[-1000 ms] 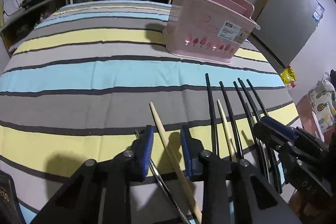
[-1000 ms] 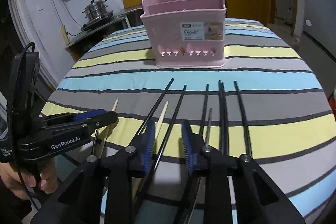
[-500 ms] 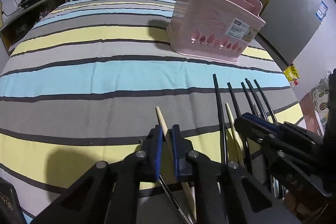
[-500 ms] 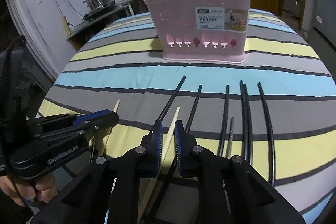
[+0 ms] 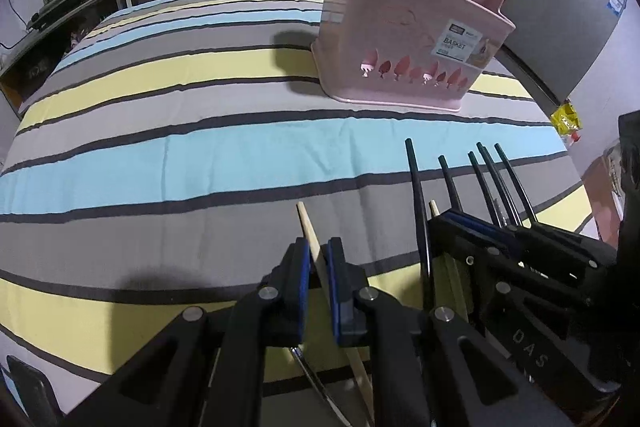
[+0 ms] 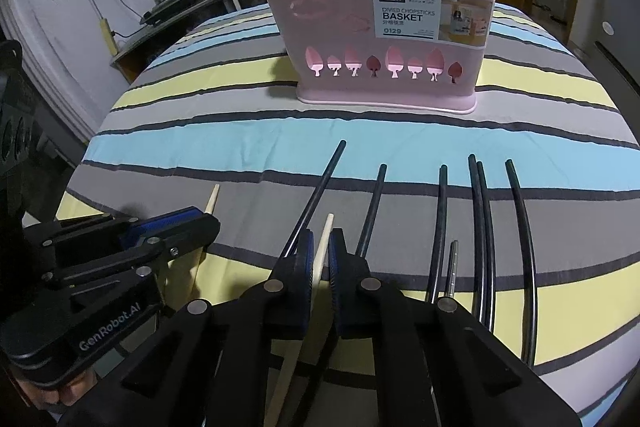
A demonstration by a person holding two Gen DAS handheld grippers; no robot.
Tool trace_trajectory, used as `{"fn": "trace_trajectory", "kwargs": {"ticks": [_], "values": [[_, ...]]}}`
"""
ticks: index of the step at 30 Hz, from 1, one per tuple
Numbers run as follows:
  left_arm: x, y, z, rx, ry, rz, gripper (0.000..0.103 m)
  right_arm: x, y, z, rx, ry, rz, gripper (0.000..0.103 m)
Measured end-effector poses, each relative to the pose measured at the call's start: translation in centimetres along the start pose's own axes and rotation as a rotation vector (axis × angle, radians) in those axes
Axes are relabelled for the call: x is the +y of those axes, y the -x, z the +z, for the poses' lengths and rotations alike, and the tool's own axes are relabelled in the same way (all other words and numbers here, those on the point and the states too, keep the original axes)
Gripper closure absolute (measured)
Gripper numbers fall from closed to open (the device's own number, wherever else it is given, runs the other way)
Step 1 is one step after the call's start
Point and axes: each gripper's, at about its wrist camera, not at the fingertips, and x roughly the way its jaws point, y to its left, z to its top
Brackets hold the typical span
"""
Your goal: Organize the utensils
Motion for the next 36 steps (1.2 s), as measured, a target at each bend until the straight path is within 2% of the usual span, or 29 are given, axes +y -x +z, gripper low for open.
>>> {"fn": "trace_trajectory", "kwargs": {"ticks": [4, 9, 24, 36], "values": [[0.1, 0.0, 0.2, 0.001, 0.037, -0.007, 0.096, 0.1, 0.1, 0.2, -0.002, -0.015, 0.015, 0.096], [0.3, 1.3, 0.7, -0.027, 0.068, -0.056, 0.097, 0.2, 1.9, 0.5, -0.036, -0.017, 0.036, 0.096], [-0.8, 9.7, 3.4, -0.197, 0.016, -0.119, 0.098, 0.8, 9.7, 2.5, -0.193, 0.008, 0.053, 0.097], [-2.1, 14.4, 4.0, -0.288, -0.027, -0.140, 0.098, 1.4, 15.0, 3.0, -0.317, 0.026, 0.050, 0.098]]}}
